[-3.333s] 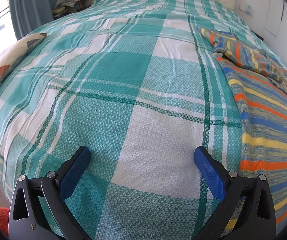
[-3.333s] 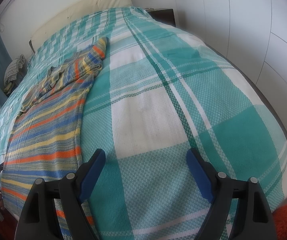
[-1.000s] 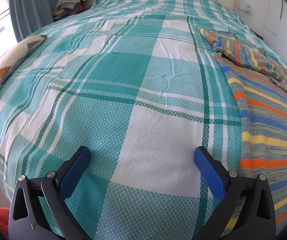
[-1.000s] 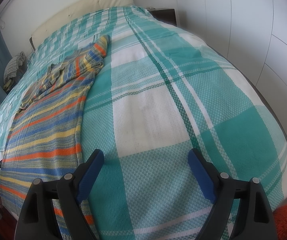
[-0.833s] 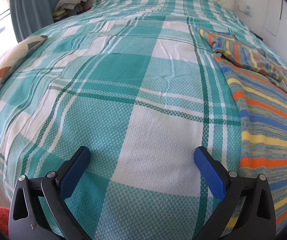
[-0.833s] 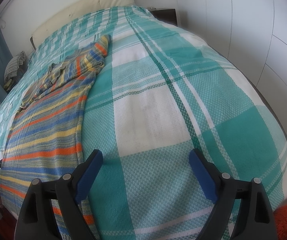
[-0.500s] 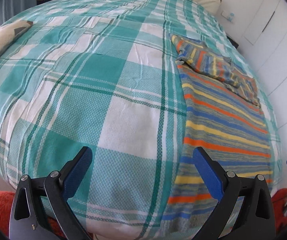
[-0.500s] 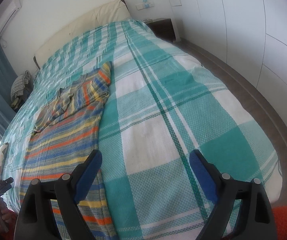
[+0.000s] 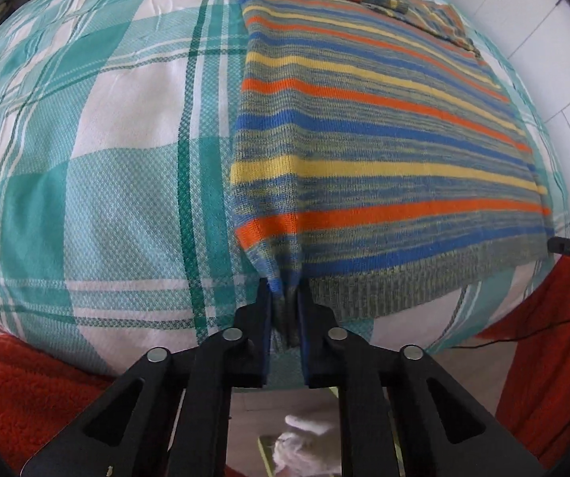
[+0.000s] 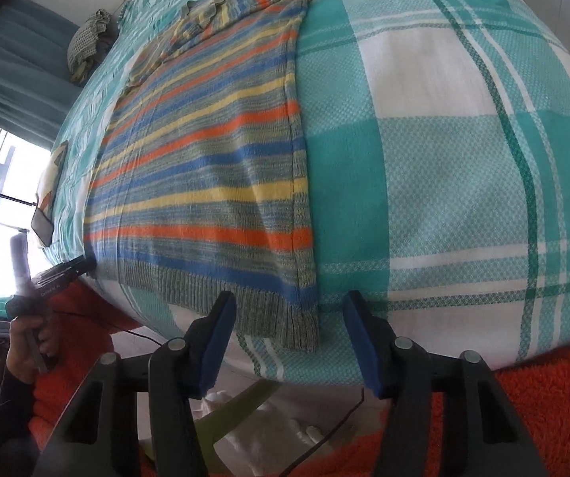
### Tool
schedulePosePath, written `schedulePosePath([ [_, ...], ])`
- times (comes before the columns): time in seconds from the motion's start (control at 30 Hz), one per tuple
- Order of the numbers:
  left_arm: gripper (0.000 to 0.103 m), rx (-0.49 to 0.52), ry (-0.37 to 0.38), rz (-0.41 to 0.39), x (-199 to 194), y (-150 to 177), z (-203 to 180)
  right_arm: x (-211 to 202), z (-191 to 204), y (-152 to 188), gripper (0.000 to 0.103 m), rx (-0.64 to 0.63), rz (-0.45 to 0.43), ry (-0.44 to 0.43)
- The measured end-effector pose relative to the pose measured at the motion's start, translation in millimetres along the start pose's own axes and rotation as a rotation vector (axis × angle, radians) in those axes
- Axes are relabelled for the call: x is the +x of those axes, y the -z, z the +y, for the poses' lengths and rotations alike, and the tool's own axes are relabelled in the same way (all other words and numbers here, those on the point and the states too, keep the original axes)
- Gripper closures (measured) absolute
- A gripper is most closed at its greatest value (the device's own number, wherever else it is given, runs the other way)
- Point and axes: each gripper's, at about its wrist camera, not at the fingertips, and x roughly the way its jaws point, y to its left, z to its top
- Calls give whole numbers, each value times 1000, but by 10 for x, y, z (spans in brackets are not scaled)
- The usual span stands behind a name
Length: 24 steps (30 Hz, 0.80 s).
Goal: Fold small clothes
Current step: 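Grasp the sweater hem with the left gripper while the right gripper grasps the hem too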
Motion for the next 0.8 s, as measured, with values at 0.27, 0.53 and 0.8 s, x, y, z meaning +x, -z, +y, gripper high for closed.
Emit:
schedulePosePath([
  [0.27, 98, -119, 175, -58, -414, -173, 242, -215, 191, -163, 97, -30, -26, -100],
  [0.53, 98, -181, 263, -245, -597, -1673, 498, -653, 197, -1389, 97, 28, -326, -180],
  [0.8, 98, -267, 209, -242, -11, -3317, 678, -403, -59, -3081, 97, 168, -405, -196],
])
